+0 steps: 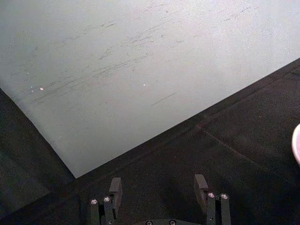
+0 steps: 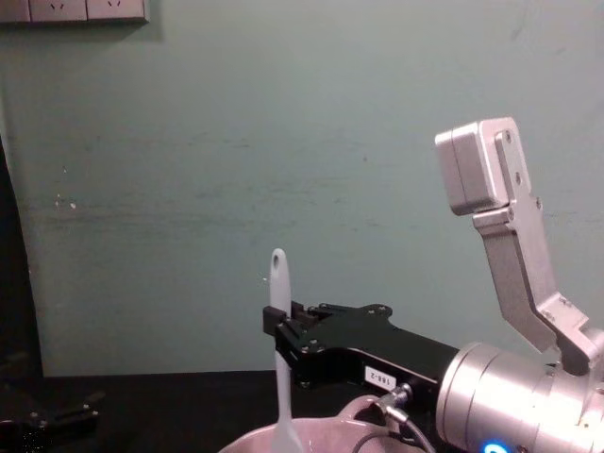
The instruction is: Use the one hand to pick up the spoon and stir the clear water in the bowl.
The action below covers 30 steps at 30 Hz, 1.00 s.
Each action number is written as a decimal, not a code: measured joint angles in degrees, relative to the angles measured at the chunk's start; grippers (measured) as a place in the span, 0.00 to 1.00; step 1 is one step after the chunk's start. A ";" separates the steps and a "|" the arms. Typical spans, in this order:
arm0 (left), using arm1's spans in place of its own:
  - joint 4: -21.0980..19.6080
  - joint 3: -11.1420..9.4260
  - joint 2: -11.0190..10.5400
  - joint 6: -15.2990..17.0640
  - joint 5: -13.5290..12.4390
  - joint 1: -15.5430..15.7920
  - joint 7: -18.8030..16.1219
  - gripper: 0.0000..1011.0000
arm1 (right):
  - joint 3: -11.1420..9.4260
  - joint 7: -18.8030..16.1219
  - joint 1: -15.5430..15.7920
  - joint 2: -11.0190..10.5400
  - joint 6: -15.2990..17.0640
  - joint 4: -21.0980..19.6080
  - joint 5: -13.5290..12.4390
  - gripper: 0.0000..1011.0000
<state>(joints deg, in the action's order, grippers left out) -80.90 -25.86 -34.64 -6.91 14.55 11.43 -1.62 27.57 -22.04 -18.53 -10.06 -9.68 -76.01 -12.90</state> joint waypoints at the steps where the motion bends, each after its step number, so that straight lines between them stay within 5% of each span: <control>1: 0.00 0.00 0.00 0.00 0.00 0.00 0.00 1.00 | -0.11 0.17 -0.16 0.11 -0.18 0.30 0.25 0.12; 9: 0.00 0.00 0.00 0.00 0.00 0.00 0.00 1.00 | -1.83 1.20 -0.65 0.14 -1.39 1.68 1.98 0.12; 16: 0.00 0.00 0.00 0.00 0.00 0.00 0.00 1.00 | -3.43 0.58 1.32 -2.10 0.14 -2.25 2.23 0.12; 30: 0.00 0.00 0.00 0.00 0.00 0.00 0.00 1.00 | -3.36 -6.22 7.53 -7.96 7.76 -13.27 -5.78 0.12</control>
<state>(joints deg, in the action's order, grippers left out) -80.90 -25.86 -34.65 -6.91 14.55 11.43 -1.62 24.21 -28.26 -11.01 -18.02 -1.91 -89.28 -18.68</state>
